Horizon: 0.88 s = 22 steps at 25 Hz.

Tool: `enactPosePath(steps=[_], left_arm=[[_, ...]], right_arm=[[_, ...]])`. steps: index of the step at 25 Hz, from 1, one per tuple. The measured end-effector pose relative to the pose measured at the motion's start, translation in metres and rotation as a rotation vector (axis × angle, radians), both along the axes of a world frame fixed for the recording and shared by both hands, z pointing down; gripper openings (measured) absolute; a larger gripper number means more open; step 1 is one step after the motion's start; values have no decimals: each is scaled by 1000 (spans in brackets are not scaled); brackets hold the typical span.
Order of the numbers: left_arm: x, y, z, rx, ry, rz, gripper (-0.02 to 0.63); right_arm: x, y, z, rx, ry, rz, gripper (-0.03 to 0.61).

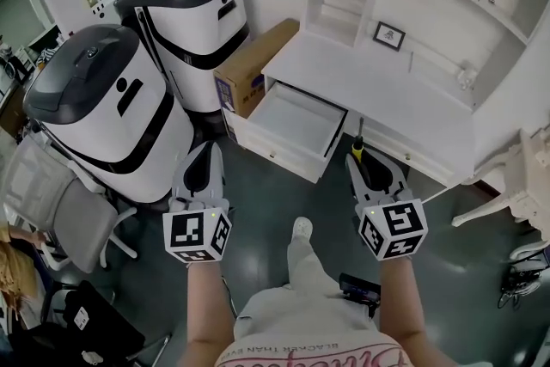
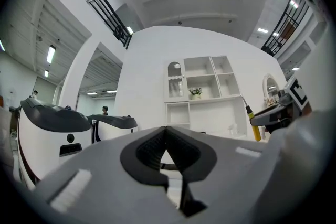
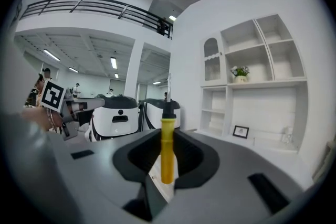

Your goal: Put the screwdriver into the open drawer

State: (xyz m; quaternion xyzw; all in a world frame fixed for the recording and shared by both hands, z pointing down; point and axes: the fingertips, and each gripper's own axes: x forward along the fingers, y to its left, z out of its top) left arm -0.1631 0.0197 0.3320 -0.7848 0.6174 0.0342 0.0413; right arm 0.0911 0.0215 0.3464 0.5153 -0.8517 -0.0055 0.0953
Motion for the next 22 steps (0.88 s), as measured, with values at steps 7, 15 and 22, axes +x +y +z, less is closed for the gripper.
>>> enactPosePath(steps=[7, 15, 22], left_arm=[[-4, -67, 4, -6, -14, -23, 8], [10, -181, 8, -26, -32, -36, 7], [22, -254, 16, -62, -53, -49, 7]], right_arm=[[-2, -76, 10, -15, -7, -17, 78], [0, -195, 13, -44, 8, -56, 78], [-1, -272, 30, -96, 11, -101, 78]])
